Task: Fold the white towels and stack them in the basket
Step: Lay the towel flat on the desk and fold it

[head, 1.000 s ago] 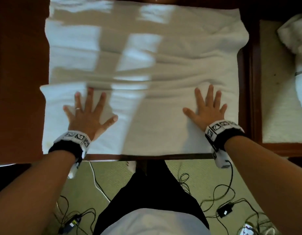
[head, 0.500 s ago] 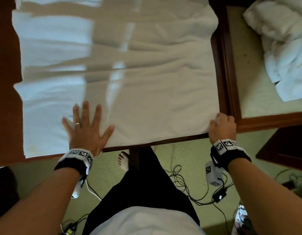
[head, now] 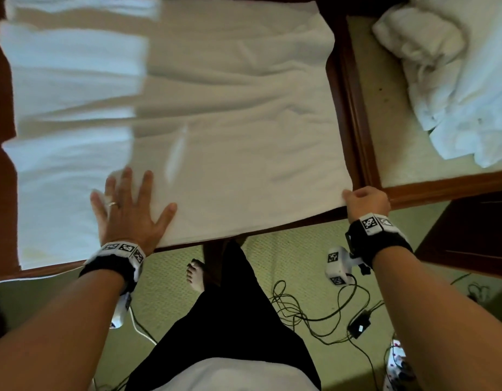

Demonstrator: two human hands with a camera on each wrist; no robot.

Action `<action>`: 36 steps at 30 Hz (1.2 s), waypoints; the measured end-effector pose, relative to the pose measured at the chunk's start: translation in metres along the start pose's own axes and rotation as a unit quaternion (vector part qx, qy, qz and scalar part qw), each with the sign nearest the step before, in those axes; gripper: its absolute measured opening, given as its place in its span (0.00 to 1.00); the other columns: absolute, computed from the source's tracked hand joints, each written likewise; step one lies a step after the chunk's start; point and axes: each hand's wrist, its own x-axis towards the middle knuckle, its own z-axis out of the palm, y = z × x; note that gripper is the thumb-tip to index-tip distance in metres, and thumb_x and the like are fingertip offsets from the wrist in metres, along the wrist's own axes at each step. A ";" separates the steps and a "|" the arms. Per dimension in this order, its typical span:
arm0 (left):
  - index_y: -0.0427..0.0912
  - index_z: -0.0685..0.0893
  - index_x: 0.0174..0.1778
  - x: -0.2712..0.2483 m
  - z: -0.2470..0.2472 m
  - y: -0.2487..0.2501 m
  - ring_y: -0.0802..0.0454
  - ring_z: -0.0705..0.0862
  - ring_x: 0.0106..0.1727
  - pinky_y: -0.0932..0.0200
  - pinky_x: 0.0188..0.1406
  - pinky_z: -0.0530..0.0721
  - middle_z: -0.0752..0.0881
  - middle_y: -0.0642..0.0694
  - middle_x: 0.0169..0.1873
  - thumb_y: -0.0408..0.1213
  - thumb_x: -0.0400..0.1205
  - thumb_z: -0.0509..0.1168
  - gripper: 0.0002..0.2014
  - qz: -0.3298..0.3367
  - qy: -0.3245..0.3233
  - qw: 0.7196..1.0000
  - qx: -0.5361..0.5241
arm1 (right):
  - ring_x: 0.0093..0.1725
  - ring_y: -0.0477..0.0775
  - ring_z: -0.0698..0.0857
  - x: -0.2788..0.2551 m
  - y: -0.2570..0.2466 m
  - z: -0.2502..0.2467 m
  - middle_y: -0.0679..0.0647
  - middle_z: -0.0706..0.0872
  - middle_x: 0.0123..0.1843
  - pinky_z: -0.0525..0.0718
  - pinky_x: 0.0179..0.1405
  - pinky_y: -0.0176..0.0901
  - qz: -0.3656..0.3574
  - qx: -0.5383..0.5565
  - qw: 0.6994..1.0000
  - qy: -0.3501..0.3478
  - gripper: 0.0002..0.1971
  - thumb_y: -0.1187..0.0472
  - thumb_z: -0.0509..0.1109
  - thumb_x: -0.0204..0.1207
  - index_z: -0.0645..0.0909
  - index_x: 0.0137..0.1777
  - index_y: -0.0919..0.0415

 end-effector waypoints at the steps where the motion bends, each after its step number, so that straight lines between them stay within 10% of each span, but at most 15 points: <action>1: 0.55 0.53 0.88 0.000 0.000 0.000 0.35 0.48 0.88 0.26 0.81 0.44 0.49 0.41 0.88 0.74 0.79 0.42 0.43 -0.001 0.005 1.000 -0.001 | 0.43 0.59 0.79 -0.003 -0.002 -0.002 0.58 0.83 0.42 0.74 0.44 0.44 -0.017 0.000 1.000 0.014 0.10 0.54 0.74 0.78 0.83 0.41 0.59; 8: 0.55 0.53 0.88 -0.001 -0.002 0.000 0.36 0.49 0.87 0.26 0.81 0.47 0.50 0.41 0.88 0.76 0.79 0.39 0.44 -0.005 0.012 1.000 0.003 | 0.43 0.62 0.82 -0.021 -0.013 -0.019 0.57 0.82 0.41 0.76 0.42 0.46 -0.058 -0.080 0.994 0.035 0.11 0.52 0.70 0.81 0.81 0.41 0.59; 12: 0.55 0.55 0.88 0.000 -0.002 0.000 0.35 0.51 0.87 0.26 0.80 0.49 0.52 0.40 0.87 0.76 0.78 0.40 0.44 -0.007 0.017 1.000 0.003 | 0.44 0.60 0.85 -0.049 -0.072 -0.007 0.55 0.86 0.42 0.82 0.44 0.49 -0.211 -0.020 0.975 0.071 0.12 0.51 0.68 0.82 0.82 0.47 0.60; 16: 0.56 0.54 0.88 0.001 0.000 -0.001 0.36 0.50 0.88 0.26 0.81 0.47 0.51 0.42 0.88 0.75 0.79 0.40 0.43 -0.012 0.016 1.000 -0.005 | 0.35 0.61 0.86 -0.103 -0.156 0.036 0.56 0.87 0.33 0.83 0.34 0.51 -0.466 0.153 0.871 0.035 0.11 0.58 0.71 0.78 0.81 0.40 0.66; 18: 0.58 0.54 0.88 0.000 0.002 -0.002 0.37 0.50 0.88 0.27 0.81 0.47 0.50 0.43 0.88 0.74 0.80 0.40 0.41 -0.013 0.020 1.000 -0.009 | 0.38 0.56 0.88 -0.131 -0.180 0.054 0.53 0.89 0.35 0.84 0.40 0.51 -0.520 0.173 0.831 -0.097 0.09 0.59 0.72 0.78 0.84 0.42 0.65; 20: 0.59 0.54 0.87 0.001 0.002 -0.001 0.37 0.50 0.88 0.27 0.81 0.47 0.49 0.43 0.88 0.74 0.80 0.40 0.40 -0.013 0.025 1.000 -0.010 | 0.43 0.53 0.89 -0.139 -0.178 0.063 0.51 0.91 0.40 0.84 0.47 0.51 -0.523 0.146 0.816 -0.199 0.10 0.56 0.72 0.79 0.87 0.45 0.64; 23: 0.58 0.56 0.87 0.001 0.001 0.000 0.38 0.50 0.87 0.28 0.81 0.48 0.51 0.44 0.88 0.74 0.80 0.40 0.41 -0.016 0.027 0.999 0.000 | 0.61 0.60 0.86 -0.097 -0.134 0.062 0.58 0.89 0.60 0.81 0.64 0.55 -0.479 0.059 0.861 -0.163 0.14 0.52 0.69 0.82 0.87 0.58 0.62; 26: 0.57 0.57 0.87 0.002 0.001 0.000 0.37 0.52 0.87 0.27 0.81 0.50 0.53 0.43 0.87 0.74 0.79 0.40 0.41 -0.018 0.029 0.999 0.002 | 0.84 0.59 0.61 -0.035 -0.057 0.039 0.58 0.60 0.87 0.67 0.79 0.58 -0.337 -0.231 0.895 -0.177 0.27 0.45 0.59 0.86 0.67 0.82 0.55; 30: 0.56 0.58 0.87 0.001 -0.001 0.001 0.37 0.52 0.87 0.28 0.81 0.48 0.53 0.42 0.87 0.74 0.79 0.41 0.42 -0.014 0.030 0.999 -0.007 | 0.79 0.63 0.68 -0.016 0.017 0.014 0.60 0.61 0.85 0.74 0.71 0.62 -0.249 -0.361 0.885 -0.155 0.29 0.40 0.50 0.85 0.69 0.77 0.61; 33: 0.51 0.62 0.85 0.000 -0.004 0.003 0.34 0.56 0.86 0.26 0.80 0.50 0.57 0.40 0.86 0.72 0.78 0.46 0.42 -0.011 0.045 0.998 -0.032 | 0.66 0.67 0.78 -0.026 0.007 0.012 0.60 0.76 0.72 0.78 0.61 0.60 -0.266 -0.386 0.879 -0.089 0.29 0.40 0.50 0.84 0.78 0.65 0.63; 36: 0.48 0.64 0.83 -0.001 -0.005 0.004 0.33 0.58 0.84 0.26 0.80 0.53 0.61 0.38 0.84 0.72 0.77 0.49 0.43 -0.019 0.051 0.998 -0.036 | 0.70 0.68 0.74 -0.026 -0.001 0.022 0.60 0.69 0.78 0.79 0.60 0.62 -0.314 -0.374 0.869 -0.085 0.27 0.38 0.54 0.83 0.71 0.72 0.56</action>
